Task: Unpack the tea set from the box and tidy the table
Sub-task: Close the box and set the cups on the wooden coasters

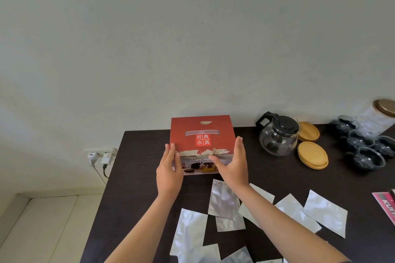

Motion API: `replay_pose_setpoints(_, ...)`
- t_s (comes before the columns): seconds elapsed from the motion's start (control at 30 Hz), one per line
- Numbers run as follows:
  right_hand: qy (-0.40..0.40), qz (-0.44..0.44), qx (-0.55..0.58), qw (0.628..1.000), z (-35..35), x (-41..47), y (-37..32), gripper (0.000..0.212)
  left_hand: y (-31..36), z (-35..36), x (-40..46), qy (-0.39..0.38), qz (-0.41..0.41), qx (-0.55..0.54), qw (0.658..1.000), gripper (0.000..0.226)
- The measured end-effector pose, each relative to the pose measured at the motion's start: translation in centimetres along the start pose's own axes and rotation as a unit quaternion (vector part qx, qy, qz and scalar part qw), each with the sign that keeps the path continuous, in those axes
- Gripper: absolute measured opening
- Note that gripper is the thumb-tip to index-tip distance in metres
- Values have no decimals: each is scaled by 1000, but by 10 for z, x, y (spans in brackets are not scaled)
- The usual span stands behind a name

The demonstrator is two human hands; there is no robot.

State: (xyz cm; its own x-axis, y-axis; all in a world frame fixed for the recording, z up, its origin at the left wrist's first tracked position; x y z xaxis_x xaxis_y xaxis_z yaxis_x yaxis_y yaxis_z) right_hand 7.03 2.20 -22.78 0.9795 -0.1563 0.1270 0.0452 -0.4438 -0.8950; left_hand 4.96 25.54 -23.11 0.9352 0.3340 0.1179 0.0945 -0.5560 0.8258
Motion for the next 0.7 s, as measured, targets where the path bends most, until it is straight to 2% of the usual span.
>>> replay_pose_setpoints(0.13, -2, 33, 38, 999, -4, 0, 3, 110, 0, 0, 0, -6, -11, -4, 1000, 47)
replay_pose_setpoints(0.43, 32, 15, 43, 998, -22, 23, 6, 109, 16, 17, 19, -21, -5, -8, 1000, 47)
replay_pose_setpoints(0.7, 19, 21, 31, 999, -19, 53, 19, 108, 24, 38, 43, -41, -9, -20, 999, 47)
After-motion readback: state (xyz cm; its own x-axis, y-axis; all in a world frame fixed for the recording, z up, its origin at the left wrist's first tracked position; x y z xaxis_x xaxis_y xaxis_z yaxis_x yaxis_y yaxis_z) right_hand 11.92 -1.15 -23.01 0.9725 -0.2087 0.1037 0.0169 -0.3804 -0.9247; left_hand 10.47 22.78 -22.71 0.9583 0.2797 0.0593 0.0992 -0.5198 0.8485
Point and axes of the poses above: each hand's wrist, its own x-axis towards the middle knuckle, its own z-axis out of the palm, y = z × x, the point moved 10 cm from there along x, towards the middle knuckle, and after that the axes turned 5 degrees about x, right-handed, at the moved point
